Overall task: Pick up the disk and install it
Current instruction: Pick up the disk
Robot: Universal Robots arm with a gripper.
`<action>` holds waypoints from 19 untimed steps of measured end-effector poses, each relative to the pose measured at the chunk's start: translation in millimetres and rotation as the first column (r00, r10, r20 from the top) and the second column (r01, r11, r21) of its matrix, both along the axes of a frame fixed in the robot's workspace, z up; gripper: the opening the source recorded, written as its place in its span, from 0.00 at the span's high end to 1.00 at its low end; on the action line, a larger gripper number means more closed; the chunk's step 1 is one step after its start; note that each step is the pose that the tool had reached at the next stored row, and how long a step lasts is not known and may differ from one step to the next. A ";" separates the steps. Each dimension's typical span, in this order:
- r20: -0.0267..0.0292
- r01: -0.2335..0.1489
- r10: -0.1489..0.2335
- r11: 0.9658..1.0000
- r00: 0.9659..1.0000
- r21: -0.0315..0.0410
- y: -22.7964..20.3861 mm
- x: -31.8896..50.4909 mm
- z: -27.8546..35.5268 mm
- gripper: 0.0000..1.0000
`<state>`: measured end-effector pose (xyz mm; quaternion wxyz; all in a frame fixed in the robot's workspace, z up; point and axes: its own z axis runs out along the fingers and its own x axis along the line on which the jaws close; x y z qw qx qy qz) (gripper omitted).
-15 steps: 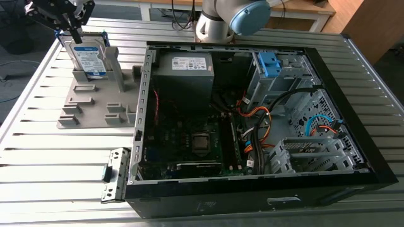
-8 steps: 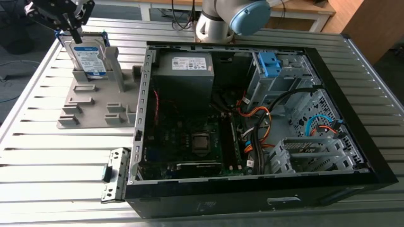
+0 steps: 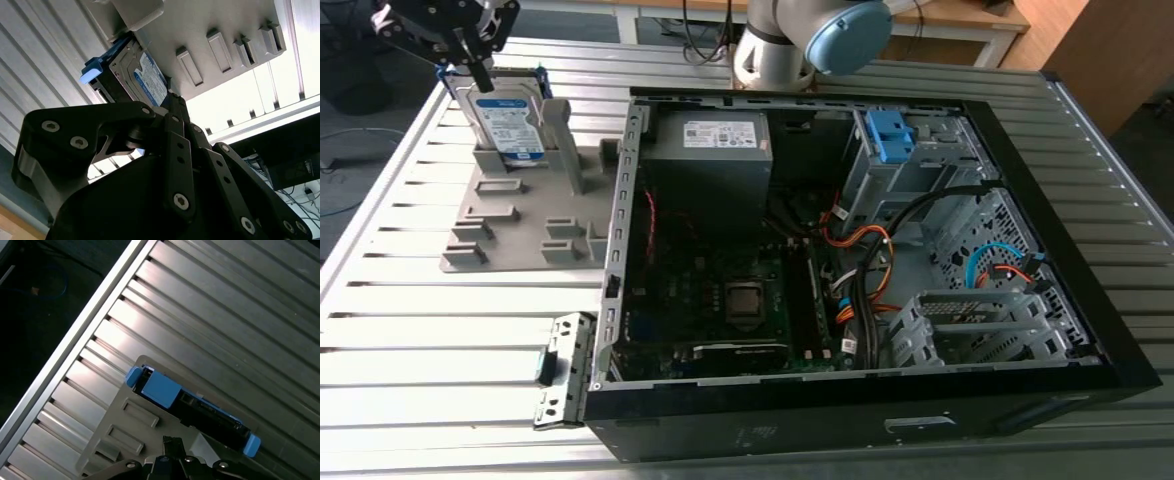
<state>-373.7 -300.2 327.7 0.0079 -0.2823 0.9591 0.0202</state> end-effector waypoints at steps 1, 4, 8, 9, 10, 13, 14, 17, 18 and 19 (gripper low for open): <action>0.000 -0.006 0.006 1.000 1.000 0.000 0.0 0.0 0.0 0.89; 0.000 -0.023 0.023 1.000 1.000 0.000 0.0 0.0 0.0 0.89; 0.000 -0.044 0.044 0.999 0.999 0.000 0.0 0.0 0.0 0.89; 0.000 -0.049 0.049 0.999 0.999 0.000 0.0 0.0 0.0 0.89; 0.000 -0.055 0.055 0.998 0.998 0.000 0.0 0.0 0.0 0.89; 0.000 -0.070 0.070 0.998 0.998 0.000 0.0 0.0 0.0 0.89; 0.000 -0.075 0.075 0.997 0.997 0.000 0.0 0.0 0.0 0.89; 0.000 -0.090 0.090 0.996 0.996 0.000 0.0 0.0 0.0 0.89; 0.000 -0.095 0.095 0.995 0.995 0.000 0.0 0.0 0.0 0.89; 0.000 -0.100 0.100 0.995 0.995 0.000 0.0 0.0 0.0 0.89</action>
